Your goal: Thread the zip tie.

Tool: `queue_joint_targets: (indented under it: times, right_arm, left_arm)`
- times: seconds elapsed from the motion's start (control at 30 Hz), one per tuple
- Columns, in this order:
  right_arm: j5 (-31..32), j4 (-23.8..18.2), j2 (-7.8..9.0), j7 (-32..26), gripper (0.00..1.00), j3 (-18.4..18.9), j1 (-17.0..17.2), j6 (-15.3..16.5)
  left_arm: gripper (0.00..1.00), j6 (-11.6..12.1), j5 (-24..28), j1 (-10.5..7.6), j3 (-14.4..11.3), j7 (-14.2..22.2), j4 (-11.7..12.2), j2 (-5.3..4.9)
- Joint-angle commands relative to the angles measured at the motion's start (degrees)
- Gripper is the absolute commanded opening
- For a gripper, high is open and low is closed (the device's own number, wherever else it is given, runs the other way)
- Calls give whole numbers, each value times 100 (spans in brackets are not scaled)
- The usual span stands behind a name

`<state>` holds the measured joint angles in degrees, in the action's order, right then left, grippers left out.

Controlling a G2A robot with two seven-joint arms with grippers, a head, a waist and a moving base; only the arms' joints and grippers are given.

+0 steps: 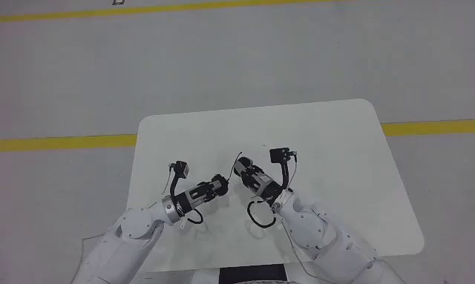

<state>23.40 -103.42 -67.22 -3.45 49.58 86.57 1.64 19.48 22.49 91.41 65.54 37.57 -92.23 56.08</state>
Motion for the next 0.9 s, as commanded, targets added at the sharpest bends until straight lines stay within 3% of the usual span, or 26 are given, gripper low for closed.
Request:
queue_joint_targets:
  times: [0.0, 0.87]
  right_arm:
    - [9, 1, -8, -12, 0, 14, 9, 13]
    - [58, 112, -130, -128, 0, 96, 38, 84]
  left_arm:
    - [0, 0, 0, 0, 0, 0, 0, 0]
    - [0, 0, 0, 0, 0, 0, 0, 0]
